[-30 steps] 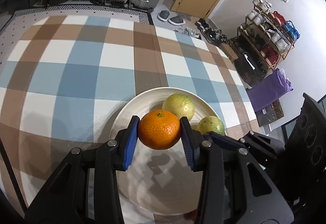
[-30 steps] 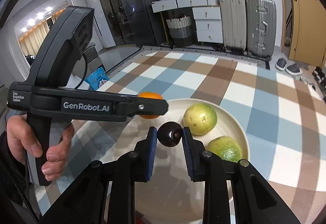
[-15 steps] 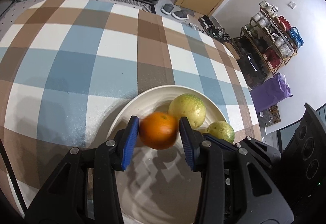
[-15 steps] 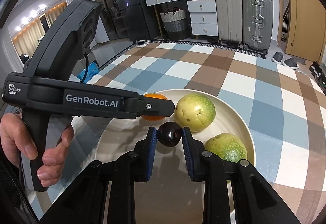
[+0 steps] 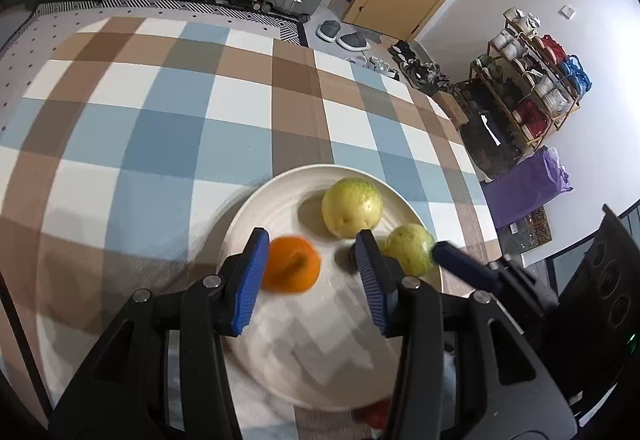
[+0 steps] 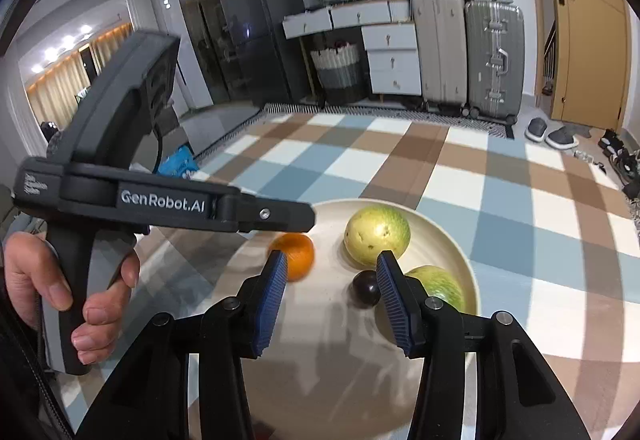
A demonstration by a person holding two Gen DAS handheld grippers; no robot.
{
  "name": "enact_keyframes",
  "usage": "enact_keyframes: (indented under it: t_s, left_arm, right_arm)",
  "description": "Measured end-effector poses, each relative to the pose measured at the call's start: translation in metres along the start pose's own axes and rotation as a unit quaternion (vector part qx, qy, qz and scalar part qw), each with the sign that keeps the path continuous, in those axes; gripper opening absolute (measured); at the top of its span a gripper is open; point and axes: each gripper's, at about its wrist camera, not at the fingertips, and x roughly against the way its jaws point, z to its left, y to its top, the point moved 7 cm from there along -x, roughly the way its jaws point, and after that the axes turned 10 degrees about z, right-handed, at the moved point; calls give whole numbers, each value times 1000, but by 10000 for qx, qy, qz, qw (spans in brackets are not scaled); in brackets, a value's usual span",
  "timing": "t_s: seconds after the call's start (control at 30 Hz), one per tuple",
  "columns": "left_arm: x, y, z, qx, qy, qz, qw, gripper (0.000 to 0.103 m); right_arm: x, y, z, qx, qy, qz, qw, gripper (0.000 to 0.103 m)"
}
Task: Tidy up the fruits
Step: 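Carry the orange and plum onto the plate and open both grippers, then withdraw both tools from the plate toward the remaining fruits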
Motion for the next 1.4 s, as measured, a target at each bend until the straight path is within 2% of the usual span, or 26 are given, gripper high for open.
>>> enact_keyframes:
  t_s: [0.17, 0.33, 0.47, 0.57, 0.63, 0.7, 0.83, 0.97, 1.17, 1.2, 1.3, 1.4]
  left_arm:
    - [29, -22, -6, -73, 121, -183, 9997, 41]
    - [66, -49, -19, -246, 417, -523, 9975, 42]
    - [99, -71, -38, -519, 727, -927, 9917, 57]
    - [125, -85, -58, -695, 822, -1230, 9865, 62]
    - [142, -95, -72, -827, 923, -1436, 9818, 67]
    - [157, -104, -84, -935, 1072, -1663, 9758, 81]
    - [182, -123, -99, -1063, 1285, -1959, 9663, 82]
    - [200, -142, -102, -932, 1258, -2038, 9664, 85]
    - [219, -166, -103, -901, 1399, -2203, 9611, 87]
    - [221, -170, -104, -902, 1401, -2230, 9605, 89]
    - [233, -183, -105, -844, 1407, -2389, 9571, 102]
    - [245, -199, -104, -816, 1365, -2542, 9540, 102]
  right_arm:
    - [33, -6, 3, -8, -70, -203, 9998, 51]
    - [71, -15, 8, -89, -152, -481, 9987, 61]
    - [100, -22, 15, -96, -167, -708, 9973, 65]
    - [122, -27, 20, -172, -214, -897, 9956, 74]
    - [136, -31, 25, -221, -201, -1021, 9943, 76]
    - [147, -34, 29, -262, -190, -1108, 9933, 80]
    - [171, -44, 38, -267, -220, -1307, 9908, 85]
    - [188, -55, 48, -284, -264, -1391, 9895, 88]
    - [210, -71, 58, -375, -290, -1564, 9865, 92]
    - [213, -74, 60, -398, -290, -1596, 9860, 93]
    - [220, -83, 63, -467, -279, -1679, 9843, 97]
    - [225, -91, 67, -517, -258, -1705, 9837, 98]
